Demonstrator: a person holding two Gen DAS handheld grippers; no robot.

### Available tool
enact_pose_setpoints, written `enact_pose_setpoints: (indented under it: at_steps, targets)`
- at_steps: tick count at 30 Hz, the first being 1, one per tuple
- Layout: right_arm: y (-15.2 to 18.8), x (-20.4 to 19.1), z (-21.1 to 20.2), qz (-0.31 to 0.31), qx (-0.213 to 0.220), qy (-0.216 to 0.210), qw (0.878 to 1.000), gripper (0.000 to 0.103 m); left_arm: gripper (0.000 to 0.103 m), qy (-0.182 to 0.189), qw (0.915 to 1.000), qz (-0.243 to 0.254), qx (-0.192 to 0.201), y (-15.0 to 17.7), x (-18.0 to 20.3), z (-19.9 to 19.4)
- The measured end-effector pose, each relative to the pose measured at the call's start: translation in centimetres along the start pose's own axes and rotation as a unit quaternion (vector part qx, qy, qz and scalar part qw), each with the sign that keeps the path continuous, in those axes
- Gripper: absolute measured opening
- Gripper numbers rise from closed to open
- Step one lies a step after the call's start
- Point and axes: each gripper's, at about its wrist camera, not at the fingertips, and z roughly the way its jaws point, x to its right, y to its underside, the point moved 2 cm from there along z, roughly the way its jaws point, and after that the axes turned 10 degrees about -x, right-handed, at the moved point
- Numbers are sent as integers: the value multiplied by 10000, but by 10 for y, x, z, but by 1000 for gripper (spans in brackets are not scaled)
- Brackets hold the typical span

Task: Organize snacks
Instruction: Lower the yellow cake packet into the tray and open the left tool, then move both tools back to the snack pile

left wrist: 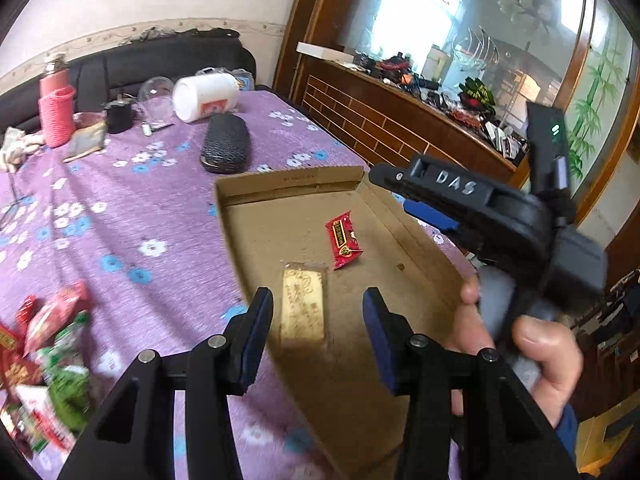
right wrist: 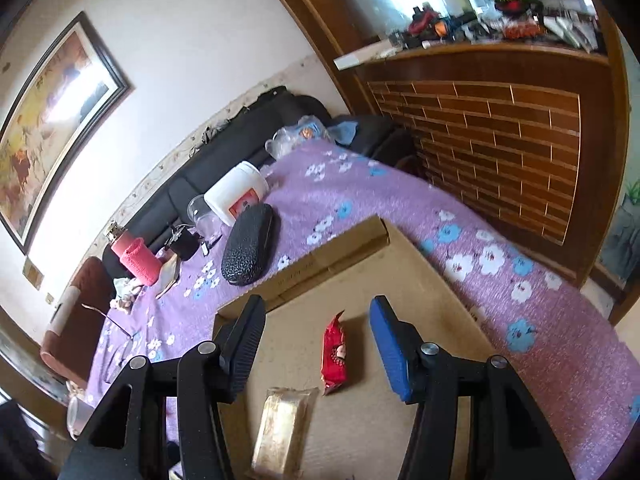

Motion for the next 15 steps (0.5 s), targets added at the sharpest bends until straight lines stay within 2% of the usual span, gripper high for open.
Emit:
enact_pose_setpoints:
  at_steps: [3, 6, 13, 15]
  targets:
    - [6, -4, -6, -28, -41, -11, 10000, 58, 45, -26, 10000, -53, 27, 11, -6, -23]
    - [22, -12, -22, -37, -91, -268, 9996, 58, 46, -134, 9998, -35, 120, 27, -16, -47]
    - [96, -57, -56, -625, -427, -874, 9933, 58, 47, -398, 9986, -74, 343, 76, -47, -92]
    - [116, -70, -58, -807, -612, -1044, 9894, 58, 47, -512, 9972, -255, 477, 90, -63, -105]
